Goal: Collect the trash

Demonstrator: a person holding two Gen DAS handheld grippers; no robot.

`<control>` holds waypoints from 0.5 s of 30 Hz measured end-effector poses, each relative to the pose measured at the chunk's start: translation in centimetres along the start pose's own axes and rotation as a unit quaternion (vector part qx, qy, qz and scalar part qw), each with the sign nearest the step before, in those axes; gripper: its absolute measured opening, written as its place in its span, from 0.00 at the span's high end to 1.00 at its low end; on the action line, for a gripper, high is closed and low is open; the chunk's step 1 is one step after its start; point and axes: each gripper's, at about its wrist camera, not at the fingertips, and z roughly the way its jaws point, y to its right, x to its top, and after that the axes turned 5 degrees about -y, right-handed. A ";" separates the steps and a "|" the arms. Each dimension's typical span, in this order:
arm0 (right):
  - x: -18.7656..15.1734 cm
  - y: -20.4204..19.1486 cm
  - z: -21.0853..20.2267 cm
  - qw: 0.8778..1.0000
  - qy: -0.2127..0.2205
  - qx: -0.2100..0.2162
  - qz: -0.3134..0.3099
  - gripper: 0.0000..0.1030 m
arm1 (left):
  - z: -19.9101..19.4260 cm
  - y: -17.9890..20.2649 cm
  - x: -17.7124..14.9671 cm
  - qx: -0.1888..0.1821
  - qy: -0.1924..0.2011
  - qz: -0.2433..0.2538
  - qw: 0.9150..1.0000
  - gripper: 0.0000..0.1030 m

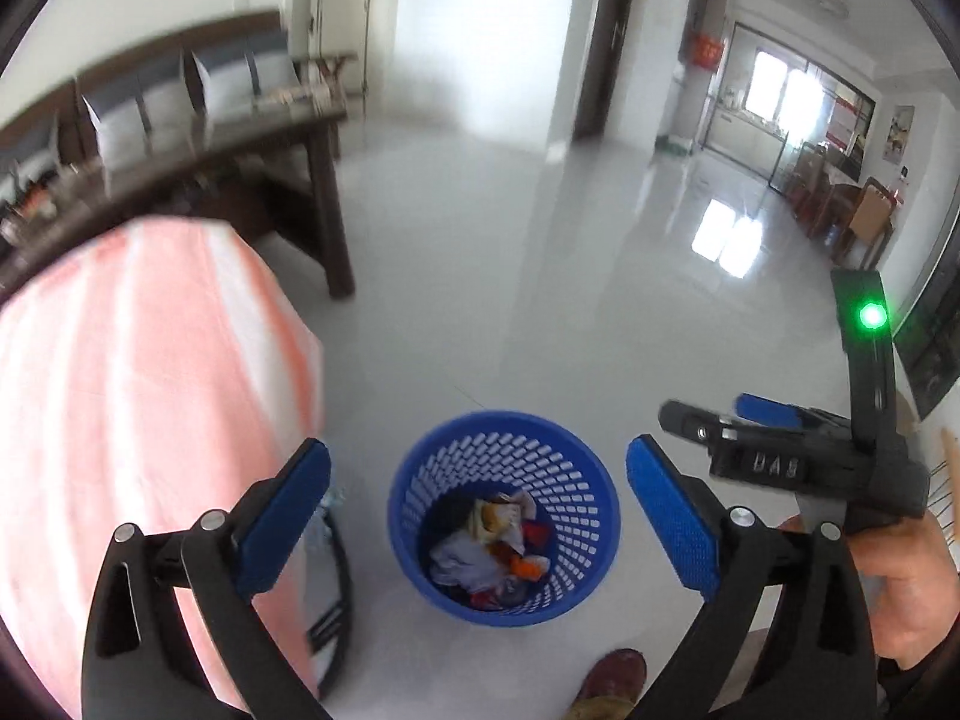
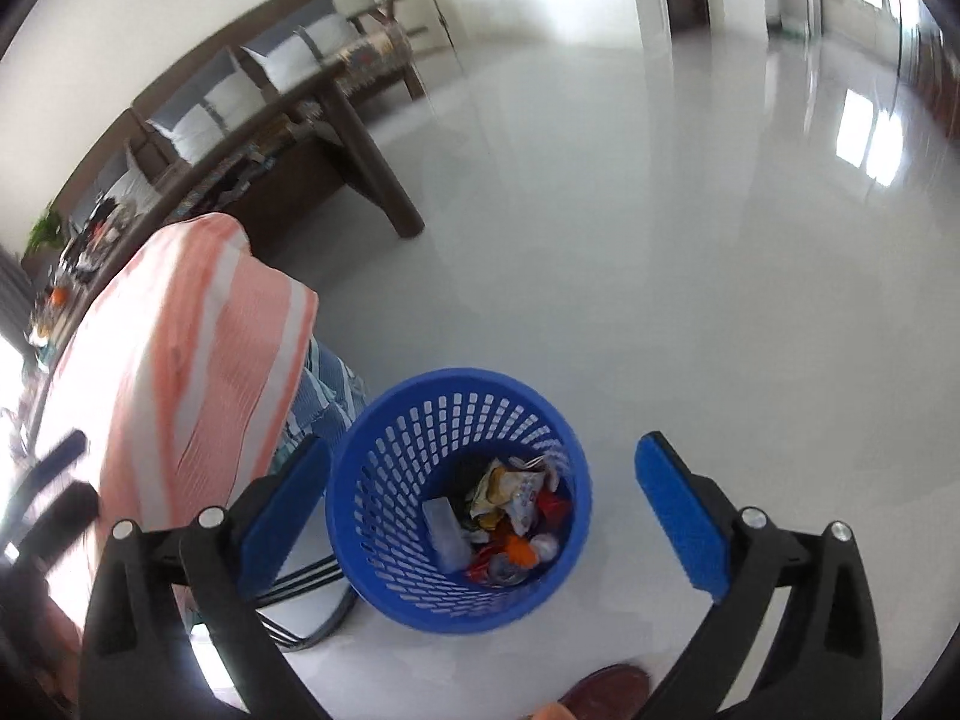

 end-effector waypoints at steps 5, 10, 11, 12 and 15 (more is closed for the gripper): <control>-3.2 -2.1 -5.3 0.996 0.069 -0.027 -0.049 0.04 | -3.9 2.2 -1.5 0.081 0.020 0.030 0.996 0.05; -5.0 -1.8 -8.0 0.996 0.082 0.032 -0.011 0.04 | -4.7 2.4 -2.4 0.095 0.009 0.043 0.995 0.05; -5.1 -1.8 -8.3 0.996 0.084 0.022 -0.010 0.04 | -4.7 2.3 -2.5 0.089 0.002 0.043 0.995 0.05; -5.2 -2.0 -8.5 0.996 0.085 0.010 -0.014 0.04 | -4.6 2.3 -2.6 0.084 -0.007 0.039 0.996 0.05; -5.5 -2.4 -8.8 0.996 0.080 -0.001 -0.040 0.04 | -3.8 1.6 -2.5 0.064 -0.035 0.028 0.997 0.05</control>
